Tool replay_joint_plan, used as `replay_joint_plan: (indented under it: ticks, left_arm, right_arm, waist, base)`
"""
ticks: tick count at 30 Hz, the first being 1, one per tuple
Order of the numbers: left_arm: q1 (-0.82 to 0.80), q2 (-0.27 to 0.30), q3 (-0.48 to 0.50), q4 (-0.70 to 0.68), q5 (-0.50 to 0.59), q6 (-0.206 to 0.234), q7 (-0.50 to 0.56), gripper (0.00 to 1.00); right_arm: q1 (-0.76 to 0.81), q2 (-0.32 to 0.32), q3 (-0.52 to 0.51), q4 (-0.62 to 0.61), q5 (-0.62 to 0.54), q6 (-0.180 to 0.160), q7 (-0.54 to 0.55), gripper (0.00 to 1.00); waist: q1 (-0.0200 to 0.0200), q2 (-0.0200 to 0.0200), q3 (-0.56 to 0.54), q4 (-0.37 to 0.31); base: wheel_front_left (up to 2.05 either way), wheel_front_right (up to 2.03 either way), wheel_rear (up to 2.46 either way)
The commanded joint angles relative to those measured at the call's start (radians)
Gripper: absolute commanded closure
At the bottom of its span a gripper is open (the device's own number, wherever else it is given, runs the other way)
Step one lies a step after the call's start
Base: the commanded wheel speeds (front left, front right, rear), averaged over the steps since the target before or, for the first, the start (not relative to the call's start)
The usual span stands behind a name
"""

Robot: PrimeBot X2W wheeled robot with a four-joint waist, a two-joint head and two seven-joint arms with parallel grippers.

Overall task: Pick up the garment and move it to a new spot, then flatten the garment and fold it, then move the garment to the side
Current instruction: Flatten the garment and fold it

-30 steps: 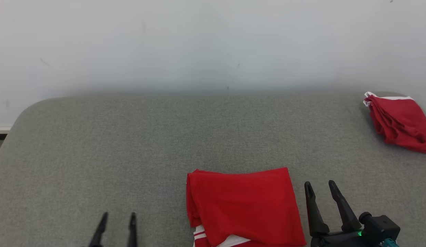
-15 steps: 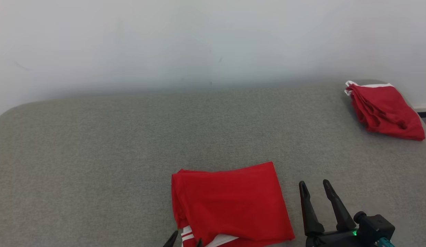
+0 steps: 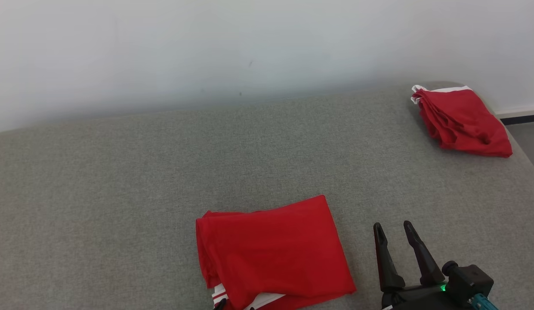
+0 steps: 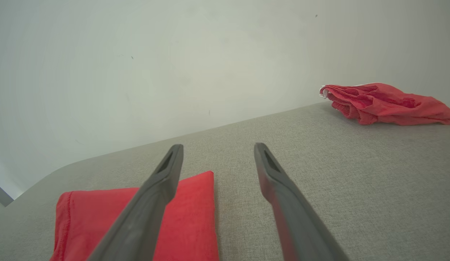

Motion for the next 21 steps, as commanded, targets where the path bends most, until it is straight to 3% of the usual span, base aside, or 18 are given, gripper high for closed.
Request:
replay_joint_plan:
  ticks: [1,2,4,5,21]
  left_arm:
    - [-0.015,0.002,0.000,0.008,-0.010,-0.001,-0.003,0.08]
    - [-0.019,0.001,-0.003,0.023,-0.015,-0.001,-0.003,0.43]
    - [-0.032,0.001,-0.004,0.035,-0.024,-0.001,-0.003,0.84]
    - [-0.036,0.002,-0.001,0.037,-0.026,-0.001,-0.003,1.00]
    - [0.039,0.038,-0.009,-0.022,0.001,-0.001,-0.003,1.00]
  right_arm:
    - [-0.006,0.002,0.001,0.000,-0.002,-0.002,-0.004,0.00]
    - [-0.007,0.002,0.001,0.001,-0.003,-0.002,-0.004,0.00]
    - [-0.008,0.002,0.000,0.001,-0.003,-0.002,-0.004,0.00]
    - [-0.008,0.002,-0.002,0.001,-0.004,-0.002,-0.004,0.00]
    - [0.024,0.009,-0.009,0.010,-0.007,-0.002,-0.004,0.00]
  waist:
    - [0.0000,-0.0001,0.004,-0.004]
    - [0.0000,-0.0001,0.004,-0.006]
    - [0.0000,-0.0001,0.005,-0.009]
    - [0.0000,-0.0001,0.004,-0.009]
    - [0.0000,-0.0001,-0.032,0.059]
  base:
    - [0.00,0.00,0.00]
    - [0.00,0.00,0.00]
    - [0.00,0.00,0.00]
    - [0.00,0.00,0.00]
    - [0.00,0.00,0.00]
